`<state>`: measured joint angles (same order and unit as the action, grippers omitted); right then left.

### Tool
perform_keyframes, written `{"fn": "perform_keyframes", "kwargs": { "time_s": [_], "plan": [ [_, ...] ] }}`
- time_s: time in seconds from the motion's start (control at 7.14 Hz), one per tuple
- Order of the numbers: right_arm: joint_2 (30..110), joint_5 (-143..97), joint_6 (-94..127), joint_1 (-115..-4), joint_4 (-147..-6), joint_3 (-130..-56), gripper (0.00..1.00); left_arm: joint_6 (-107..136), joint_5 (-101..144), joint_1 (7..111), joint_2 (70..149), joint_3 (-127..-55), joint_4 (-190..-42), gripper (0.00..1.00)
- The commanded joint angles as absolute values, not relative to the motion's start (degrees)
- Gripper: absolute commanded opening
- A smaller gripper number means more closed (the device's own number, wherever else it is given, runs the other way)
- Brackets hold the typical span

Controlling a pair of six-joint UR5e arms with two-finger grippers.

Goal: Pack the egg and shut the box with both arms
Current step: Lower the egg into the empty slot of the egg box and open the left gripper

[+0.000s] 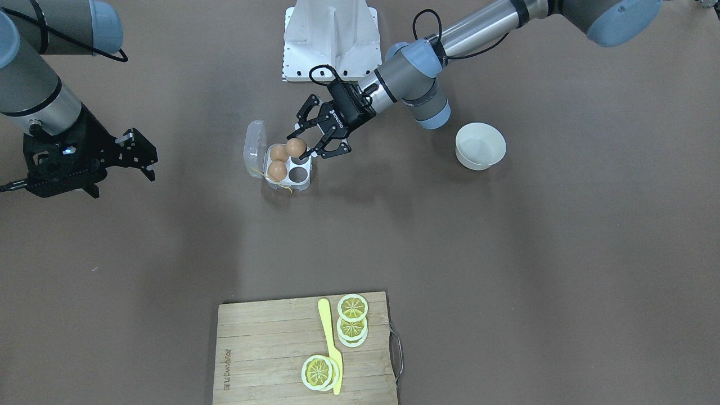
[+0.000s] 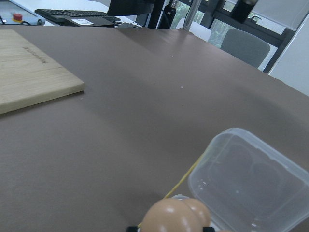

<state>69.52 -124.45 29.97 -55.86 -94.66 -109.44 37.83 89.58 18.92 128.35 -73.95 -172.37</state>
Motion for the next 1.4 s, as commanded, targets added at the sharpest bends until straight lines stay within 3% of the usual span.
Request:
{"fn": "perform_keyframes", "kwargs": {
  "time_s": [0.0,0.84,1.26],
  "plan": [
    [69.5,-124.5,30.0,-55.8,-94.7,-109.4,1.0,37.4,89.6,18.7,128.4,-73.0,-172.4,0.0],
    [69.6,-124.5,30.1,-55.9,-94.7,-109.4,1.0,37.4,86.5,16.4,128.5,-72.4,-172.4,0.0],
    [69.6,-124.5,30.1,-55.9,-94.7,-109.4,1.0,37.4,86.5,16.4,128.8,-72.5,-172.3,0.39]
  ]
}}
